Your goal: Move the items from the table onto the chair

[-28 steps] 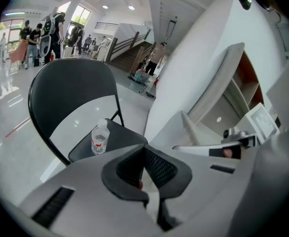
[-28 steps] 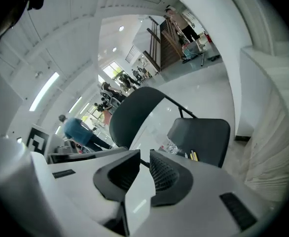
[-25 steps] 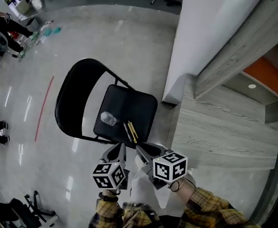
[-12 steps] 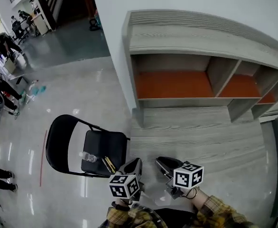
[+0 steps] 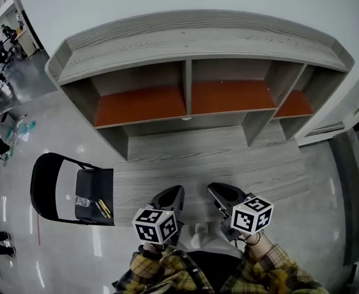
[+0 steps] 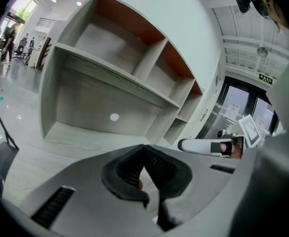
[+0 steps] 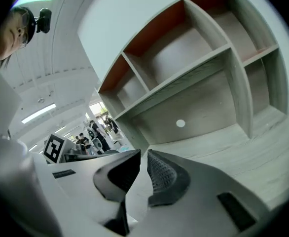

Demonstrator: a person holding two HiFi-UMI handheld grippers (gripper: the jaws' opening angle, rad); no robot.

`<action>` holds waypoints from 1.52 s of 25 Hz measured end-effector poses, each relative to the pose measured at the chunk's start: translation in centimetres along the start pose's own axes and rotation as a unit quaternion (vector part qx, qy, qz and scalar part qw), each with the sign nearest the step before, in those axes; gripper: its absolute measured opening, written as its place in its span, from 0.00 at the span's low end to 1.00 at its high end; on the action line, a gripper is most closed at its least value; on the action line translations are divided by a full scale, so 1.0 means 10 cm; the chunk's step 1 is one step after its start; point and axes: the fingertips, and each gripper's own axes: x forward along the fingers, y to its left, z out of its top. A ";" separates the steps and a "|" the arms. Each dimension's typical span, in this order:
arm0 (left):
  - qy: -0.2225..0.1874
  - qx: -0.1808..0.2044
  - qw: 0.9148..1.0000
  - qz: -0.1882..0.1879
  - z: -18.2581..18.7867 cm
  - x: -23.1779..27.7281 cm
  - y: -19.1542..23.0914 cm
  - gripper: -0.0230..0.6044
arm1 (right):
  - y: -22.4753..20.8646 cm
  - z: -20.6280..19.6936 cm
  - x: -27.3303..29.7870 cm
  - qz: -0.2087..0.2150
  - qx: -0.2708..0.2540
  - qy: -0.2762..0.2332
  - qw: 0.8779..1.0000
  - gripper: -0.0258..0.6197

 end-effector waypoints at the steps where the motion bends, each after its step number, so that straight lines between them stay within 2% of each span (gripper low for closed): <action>1: 0.005 0.006 1.000 -0.007 -0.02 0.07 -0.15 0.04 | -0.08 0.04 -0.14 -0.001 -0.008 -0.005 1.000 0.13; 7: 0.024 0.041 0.998 -0.050 -0.05 0.24 -0.75 0.04 | -0.31 0.15 -0.72 -0.035 -0.037 -0.034 0.998 0.10; 17: 0.025 0.066 0.994 -0.077 0.11 0.23 -0.90 0.04 | -0.35 0.28 -0.85 -0.086 -0.043 -0.070 0.993 0.07; 24: 0.027 0.064 0.994 -0.080 0.13 0.21 -0.87 0.04 | -0.27 0.26 -0.81 -0.072 -0.030 -0.062 0.995 0.07; 38: 0.020 0.063 0.996 -0.066 0.16 0.13 -0.79 0.04 | -0.17 0.22 -0.68 -0.047 -0.039 -0.048 0.997 0.07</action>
